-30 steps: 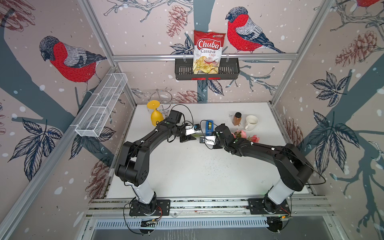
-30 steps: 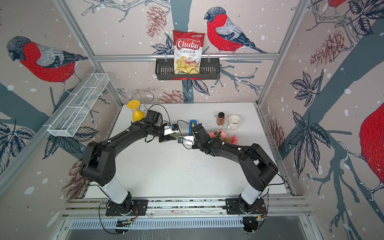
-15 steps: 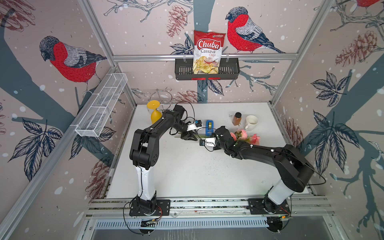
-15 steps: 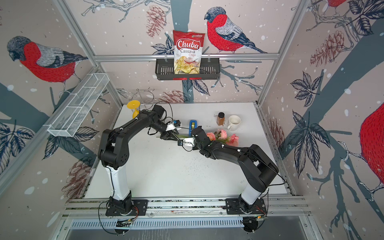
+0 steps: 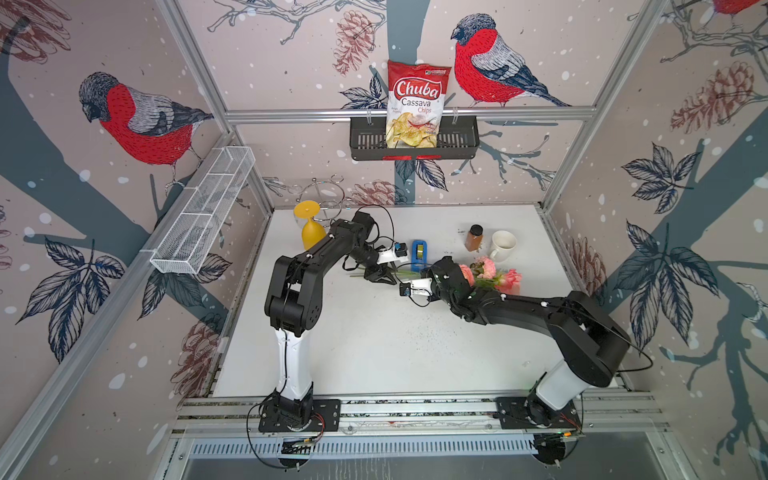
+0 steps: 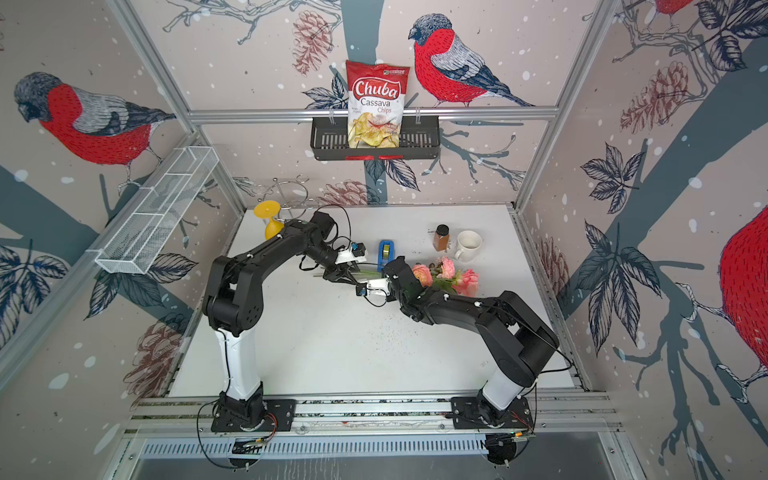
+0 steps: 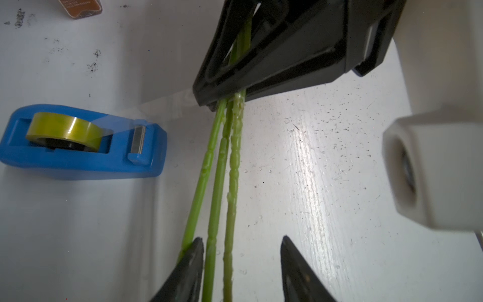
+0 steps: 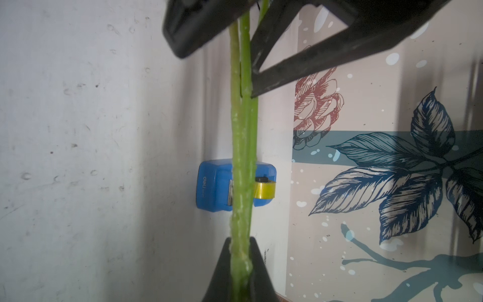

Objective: Wrap bouquets with tape
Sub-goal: Wrap the tape around the bouquet.

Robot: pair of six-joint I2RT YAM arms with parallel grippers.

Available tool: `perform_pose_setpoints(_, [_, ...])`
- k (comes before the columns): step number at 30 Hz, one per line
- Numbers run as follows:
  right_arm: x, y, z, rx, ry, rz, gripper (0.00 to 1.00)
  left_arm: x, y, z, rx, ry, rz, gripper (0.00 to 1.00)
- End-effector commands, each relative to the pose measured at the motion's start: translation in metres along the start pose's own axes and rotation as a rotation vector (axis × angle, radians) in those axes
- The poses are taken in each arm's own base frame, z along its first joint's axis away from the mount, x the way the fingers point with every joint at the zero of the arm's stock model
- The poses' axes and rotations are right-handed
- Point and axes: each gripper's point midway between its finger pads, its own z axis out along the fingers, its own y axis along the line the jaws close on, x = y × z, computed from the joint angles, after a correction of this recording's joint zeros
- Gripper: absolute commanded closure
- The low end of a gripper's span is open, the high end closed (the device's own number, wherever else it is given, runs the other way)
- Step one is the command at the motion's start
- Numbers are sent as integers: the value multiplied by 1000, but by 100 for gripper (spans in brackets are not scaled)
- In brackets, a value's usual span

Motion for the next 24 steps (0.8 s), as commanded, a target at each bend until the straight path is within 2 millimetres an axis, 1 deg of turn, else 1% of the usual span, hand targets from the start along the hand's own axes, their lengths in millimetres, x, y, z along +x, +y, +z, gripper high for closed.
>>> perform_pose_setpoints(1, [-1, -7, 3, 22, -10, 4, 100, -10, 2, -13, -33, -5, 37, 51])
perform_pose_setpoints(3, [1, -7, 5, 14, -9, 22, 100, -10, -2, -18, -29, -5, 37, 52])
perform_pose_setpoints(5, [1, -8, 5, 12, -9, 30, 100, -8, -6, -18, -25, -10, 51, 52])
perform_pose_setpoints(10, [-3, -10, 2, 25, -21, 18, 100, -1, -2, -9, -16, 3, 32, 50])
perform_pose_setpoints(12, [-7, -10, 0, 22, -31, 14, 100, -1, 5, -6, -32, 3, 19, 47])
perform_pose_setpoints(13, [-10, -10, -1, 19, -42, 12, 100, -4, 9, -5, -42, -6, 28, 45])
perform_pose_setpoints(17, [-10, -8, -3, 23, -41, 5, 100, -14, 22, -8, -97, -36, 45, 28])
perform_pose_setpoints(20, [-12, -8, -4, 25, -46, 3, 100, -13, 24, -6, -101, -29, 52, 27])
perform_pose_setpoints(24, [-16, -12, -6, 45, -54, -7, 100, -1, 17, 4, -51, 24, 30, 30])
